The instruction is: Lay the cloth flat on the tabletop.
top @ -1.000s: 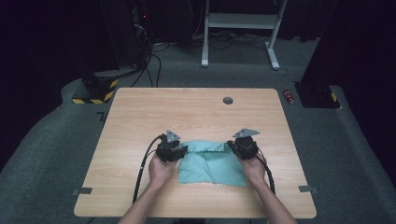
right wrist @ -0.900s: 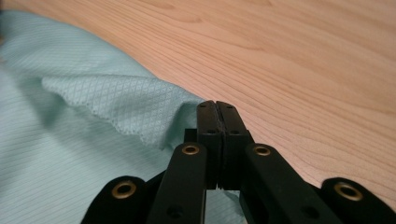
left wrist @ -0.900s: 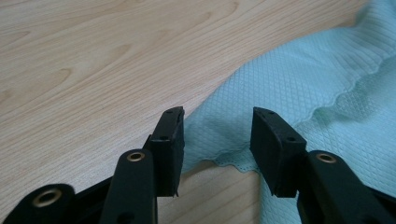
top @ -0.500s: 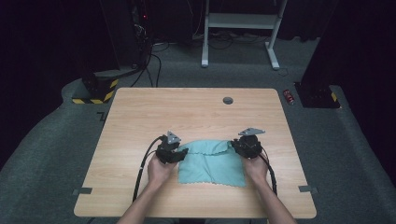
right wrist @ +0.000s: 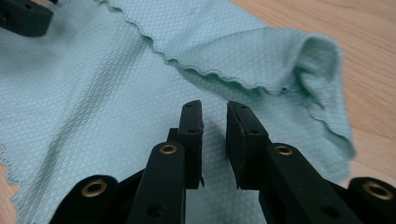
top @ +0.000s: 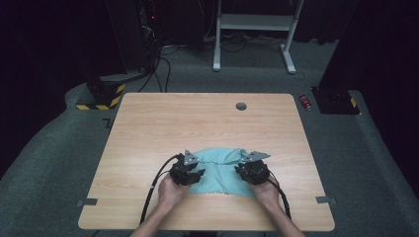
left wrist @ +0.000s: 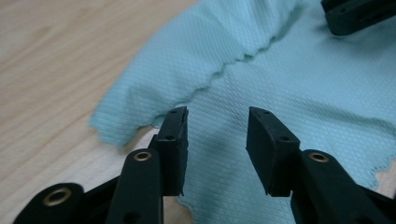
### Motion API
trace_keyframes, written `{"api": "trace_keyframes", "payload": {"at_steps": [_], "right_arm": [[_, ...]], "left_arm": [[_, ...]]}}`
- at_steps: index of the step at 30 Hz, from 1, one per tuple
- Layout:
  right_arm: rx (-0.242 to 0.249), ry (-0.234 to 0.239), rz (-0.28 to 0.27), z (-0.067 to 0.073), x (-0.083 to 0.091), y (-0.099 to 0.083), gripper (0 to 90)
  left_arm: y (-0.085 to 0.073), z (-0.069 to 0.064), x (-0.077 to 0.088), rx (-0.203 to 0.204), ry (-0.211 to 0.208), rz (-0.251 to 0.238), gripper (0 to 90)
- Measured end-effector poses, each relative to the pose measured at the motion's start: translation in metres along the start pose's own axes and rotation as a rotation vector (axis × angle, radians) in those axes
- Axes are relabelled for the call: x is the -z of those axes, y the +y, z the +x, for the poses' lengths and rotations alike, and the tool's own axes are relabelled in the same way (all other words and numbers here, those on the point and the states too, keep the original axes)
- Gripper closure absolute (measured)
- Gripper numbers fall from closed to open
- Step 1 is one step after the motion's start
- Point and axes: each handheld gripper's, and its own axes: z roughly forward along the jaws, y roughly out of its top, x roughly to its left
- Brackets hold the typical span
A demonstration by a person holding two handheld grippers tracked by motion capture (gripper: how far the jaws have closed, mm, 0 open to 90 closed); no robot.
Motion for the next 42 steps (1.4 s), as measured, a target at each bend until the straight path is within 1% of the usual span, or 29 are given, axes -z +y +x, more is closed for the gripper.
{"api": "trace_keyframes", "payload": {"at_steps": [2, 3, 5, 6, 7, 8, 10, 11, 12, 13, 16, 17, 18, 19, 20, 21, 22, 23, 24, 27, 29, 31, 33, 36, 37, 38, 39, 40, 42], "right_arm": [[0.003, -0.006, -0.003, 0.002, -0.001, 0.000, 76.5], [0.003, -0.006, -0.003, 0.002, -0.001, 0.000, 76.5], [-0.003, -0.002, -0.001, 0.002, 0.000, -0.002, 76.6], [0.010, -0.007, -0.003, 0.004, 0.001, -0.003, 76.8], [0.029, -0.009, -0.005, 0.007, 0.004, -0.006, 77.7], [0.029, -0.009, -0.005, 0.007, 0.004, -0.006, 77.7], [0.022, -0.002, -0.011, 0.010, 0.007, -0.010, 78.2], [0.016, 0.010, -0.013, 0.012, 0.009, -0.013, 78.5], [0.025, 0.017, -0.014, 0.015, 0.012, -0.015, 78.7], [0.044, 0.019, -0.013, 0.019, 0.014, -0.018, 79.1], [0.071, 0.034, 0.006, 0.027, 0.021, -0.022, 78.9], [0.086, 0.036, 0.008, 0.028, 0.024, -0.023, 77.4], [0.086, 0.036, 0.008, 0.028, 0.024, -0.023, 77.4], [0.081, 0.028, -0.004, 0.026, 0.025, -0.022, 77.0], [0.067, 0.025, -0.019, 0.024, 0.026, -0.022, 76.8], [0.041, 0.023, -0.029, 0.020, 0.026, -0.020, 76.5], [0.017, 0.015, -0.026, 0.014, 0.023, -0.016, 76.4], [0.017, 0.015, -0.026, 0.014, 0.023, -0.016, 76.4], [0.006, 0.012, -0.022, 0.011, 0.021, -0.013, 76.4], [-0.005, -0.001, -0.005, 0.005, 0.014, -0.004, 76.1], [-0.004, -0.013, -0.007, 0.001, 0.010, 0.001, 76.1], [-0.017, -0.022, -0.008, -0.003, 0.007, 0.007, 76.1], [-0.026, -0.030, -0.018, -0.006, 0.004, 0.013, 76.2], [-0.042, -0.047, -0.019, -0.012, -0.001, 0.021, 76.4], [-0.051, -0.051, -0.020, -0.014, -0.002, 0.024, 76.4], [-0.062, -0.065, -0.023, -0.017, -0.005, 0.029, 76.0], [-0.062, -0.065, -0.023, -0.017, -0.005, 0.029, 76.0], [-0.069, -0.071, -0.022, -0.019, -0.007, 0.031, 75.8], [-0.091, -0.082, -0.013, -0.024, -0.012, 0.033, 75.2]], "left_arm": [[-0.002, -0.002, -0.004, -0.011, -0.003, 0.017, 63.1], [-0.003, -0.002, -0.005, -0.013, -0.006, 0.009, 63.1], [-0.004, -0.002, -0.004, -0.015, -0.007, 0.010, 65.7], [-0.004, -0.002, -0.004, -0.020, -0.009, 0.009, 67.8], [-0.006, -0.003, -0.002, -0.033, -0.013, 0.008, 73.6], [-0.007, -0.005, -0.001, -0.044, -0.017, 0.006, 73.6], [-0.010, -0.009, 0.002, -0.073, -0.024, 0.002, 80.4], [-0.012, -0.011, 0.004, -0.084, -0.022, 0.006, 83.1], [-0.014, -0.013, 0.006, -0.089, -0.025, 0.008, 84.8], [-0.015, -0.015, 0.008, -0.097, -0.028, 0.013, 86.1], [-0.019, -0.018, 0.014, -0.103, -0.058, 0.032, 87.0], [-0.019, -0.016, 0.015, -0.090, -0.065, 0.036, 84.4], [-0.019, -0.016, 0.015, -0.090, -0.065, 0.036, 80.5], [-0.019, -0.015, 0.015, -0.079, -0.061, 0.035, 80.5], [-0.018, -0.012, 0.013, -0.061, -0.060, 0.026, 77.0], [-0.017, -0.009, 0.012, -0.043, -0.061, 0.020, 74.6], [-0.015, -0.006, 0.010, -0.024, -0.066, 0.016, 71.2], [-0.012, -0.003, 0.008, -0.019, -0.064, 0.015, 71.2], [-0.009, -0.002, 0.006, -0.009, -0.065, 0.011, 69.9], [0.000, 0.004, 0.001, -0.001, -0.039, -0.001, 66.7], [0.007, 0.008, -0.003, 0.012, -0.025, -0.002, 64.5], [0.013, 0.013, -0.006, 0.025, -0.020, -0.014, 63.1], [0.018, 0.016, -0.010, 0.022, -0.010, -0.009, 61.7], [0.026, 0.022, -0.017, 0.022, 0.011, 0.001, 61.1], [0.028, 0.025, -0.018, 0.028, 0.018, -0.006, 60.9], [0.031, 0.029, -0.020, 0.052, 0.029, -0.013, 60.1], [0.031, 0.029, -0.020, 0.052, 0.029, -0.013, 59.4], [0.031, 0.031, -0.019, 0.064, 0.028, -0.022, 59.4], [0.032, 0.032, -0.015, 0.067, 0.034, -0.040, 57.7]]}}
